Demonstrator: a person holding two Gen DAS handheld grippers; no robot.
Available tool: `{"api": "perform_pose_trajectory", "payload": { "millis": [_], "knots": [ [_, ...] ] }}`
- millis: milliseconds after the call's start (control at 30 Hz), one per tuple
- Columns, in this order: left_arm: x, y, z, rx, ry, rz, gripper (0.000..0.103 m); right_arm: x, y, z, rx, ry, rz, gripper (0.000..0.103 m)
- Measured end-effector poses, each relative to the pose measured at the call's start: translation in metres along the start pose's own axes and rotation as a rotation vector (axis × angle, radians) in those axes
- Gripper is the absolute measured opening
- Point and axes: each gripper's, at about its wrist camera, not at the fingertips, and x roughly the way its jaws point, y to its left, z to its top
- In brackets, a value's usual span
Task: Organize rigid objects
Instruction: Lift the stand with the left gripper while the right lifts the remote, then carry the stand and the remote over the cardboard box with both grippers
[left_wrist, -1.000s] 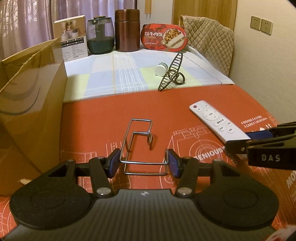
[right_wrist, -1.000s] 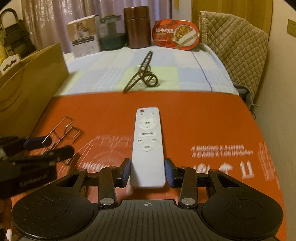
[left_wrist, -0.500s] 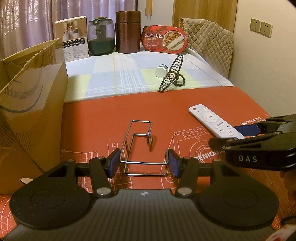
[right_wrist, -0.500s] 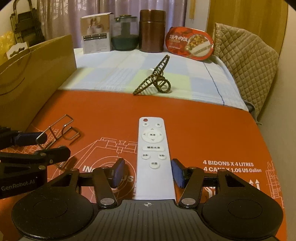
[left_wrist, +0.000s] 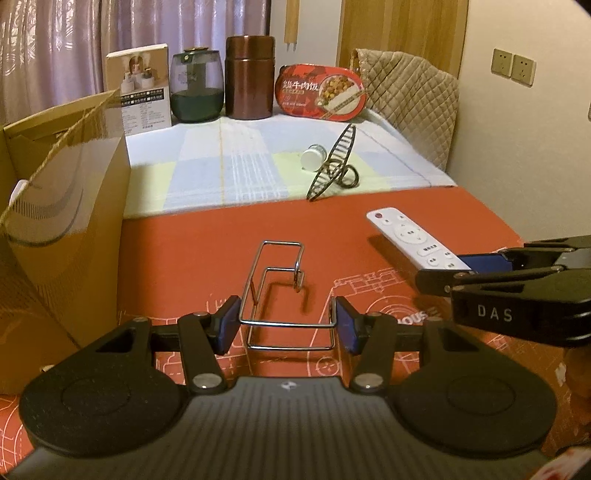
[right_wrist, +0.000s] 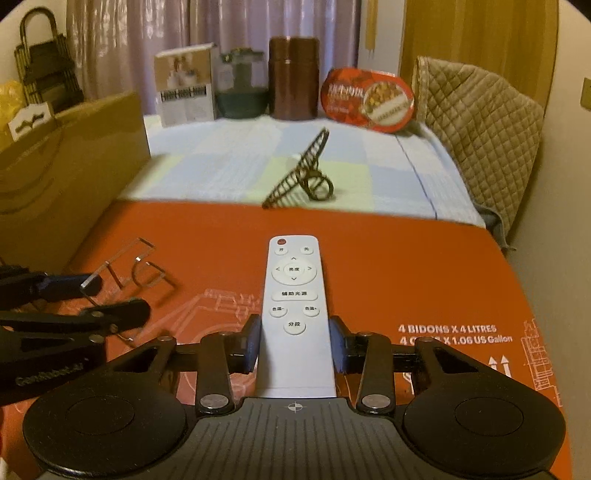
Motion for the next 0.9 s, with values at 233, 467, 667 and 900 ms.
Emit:
{"api": "perform_pose_trajectory", "payload": {
  "millis": [233,467,667,900],
  "knots": [
    [-0.01,-0.002,0.003,-0.008,-0.01,0.001,0.049,-0.014,0.0,0.007,0.029,-0.028,0.026,0.035],
    [-0.037,-0.008,0.007,-0.014,-0.017,-0.006,0.049,-0.04,0.009,0.006,0.063,-0.049,0.031,0.035],
    [-0.073,-0.009,0.015,-0.023,-0.033,-0.004,0.049,-0.075,0.016,0.005,0.093,-0.06,0.027,0.035],
    [-0.116,0.002,0.027,-0.058,-0.048,0.016,0.049,-0.121,0.031,0.017,0.119,-0.084,0.04,0.035]
  ]
}}
